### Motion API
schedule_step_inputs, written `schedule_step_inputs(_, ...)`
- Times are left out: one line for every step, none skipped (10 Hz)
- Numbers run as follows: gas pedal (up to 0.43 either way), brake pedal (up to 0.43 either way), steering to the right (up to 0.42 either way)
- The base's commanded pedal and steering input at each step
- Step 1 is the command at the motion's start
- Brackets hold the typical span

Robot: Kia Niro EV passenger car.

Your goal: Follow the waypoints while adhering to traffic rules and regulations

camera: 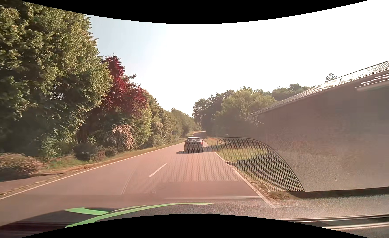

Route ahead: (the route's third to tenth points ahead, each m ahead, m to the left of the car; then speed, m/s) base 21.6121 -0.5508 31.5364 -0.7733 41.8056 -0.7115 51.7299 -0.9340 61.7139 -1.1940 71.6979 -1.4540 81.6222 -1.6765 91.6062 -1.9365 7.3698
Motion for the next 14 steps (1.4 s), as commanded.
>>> schedule_step_inputs(0.299,0.0,0.01)
schedule_step_inputs(0.299,0.0,0.011)
schedule_step_inputs(0.299,0.0,0.011)
schedule_step_inputs(0.299,0.0,0.011)
schedule_step_inputs(0.299,0.0,0.011)
schedule_step_inputs(0.311,0.0,0.011)
schedule_step_inputs(0.311,0.0,0.011)
schedule_step_inputs(0.319,0.0,0.005)
schedule_step_inputs(0.319,0.0,0.002)
schedule_step_inputs(0.319,0.0,0.002)
schedule_step_inputs(0.319,0.0,0.002)
schedule_step_inputs(0.319,0.0,0.002)
schedule_step_inputs(0.319,0.0,0.002)
schedule_step_inputs(0.319,0.0,0.003)
